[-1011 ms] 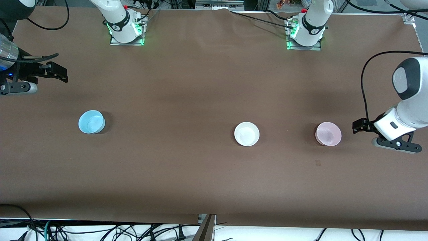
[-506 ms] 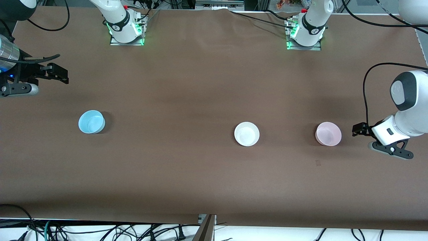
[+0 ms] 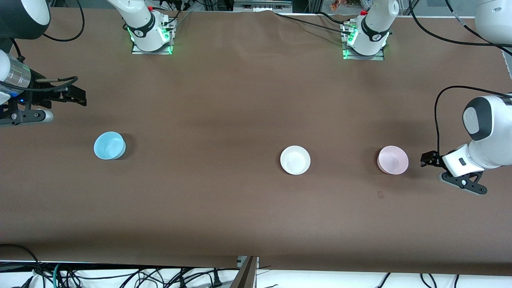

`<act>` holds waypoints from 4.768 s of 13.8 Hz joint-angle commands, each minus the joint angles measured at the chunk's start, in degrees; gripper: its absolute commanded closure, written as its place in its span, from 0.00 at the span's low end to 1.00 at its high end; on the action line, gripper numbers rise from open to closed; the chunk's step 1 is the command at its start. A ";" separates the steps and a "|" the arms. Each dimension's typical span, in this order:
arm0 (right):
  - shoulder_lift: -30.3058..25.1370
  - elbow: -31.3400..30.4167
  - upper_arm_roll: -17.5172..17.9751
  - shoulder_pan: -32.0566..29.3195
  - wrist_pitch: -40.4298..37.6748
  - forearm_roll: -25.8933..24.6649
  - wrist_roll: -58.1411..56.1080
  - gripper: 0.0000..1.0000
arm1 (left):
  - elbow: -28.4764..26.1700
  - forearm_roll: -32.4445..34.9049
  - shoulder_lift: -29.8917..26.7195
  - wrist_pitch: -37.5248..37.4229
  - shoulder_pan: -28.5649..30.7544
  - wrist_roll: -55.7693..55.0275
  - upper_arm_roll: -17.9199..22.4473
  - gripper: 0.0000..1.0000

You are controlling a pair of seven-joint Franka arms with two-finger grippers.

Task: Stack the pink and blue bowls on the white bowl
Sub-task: 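Reach the left gripper down to the rim of the pink bowl, then grasp the pink bowl with the left gripper while the right gripper reaches out, then lower the pink bowl into the white bowl and open the left gripper, then withdraw the left gripper while the right gripper grasps the blue bowl rim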

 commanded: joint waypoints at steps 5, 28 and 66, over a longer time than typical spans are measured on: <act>1.29 1.21 -0.01 -0.19 -1.01 -1.07 -0.12 0.00 | -0.70 -3.89 3.83 3.05 0.95 4.12 -0.79 0.00; 2.52 1.65 -0.27 -0.89 0.30 -0.81 -0.56 0.00 | -0.62 -4.07 4.28 -0.47 0.51 -4.99 -13.86 1.00; 24.85 -7.21 -0.88 -11.53 31.67 3.14 -10.32 0.00 | 4.22 2.61 -1.25 -2.49 -3.63 -46.42 -21.00 0.00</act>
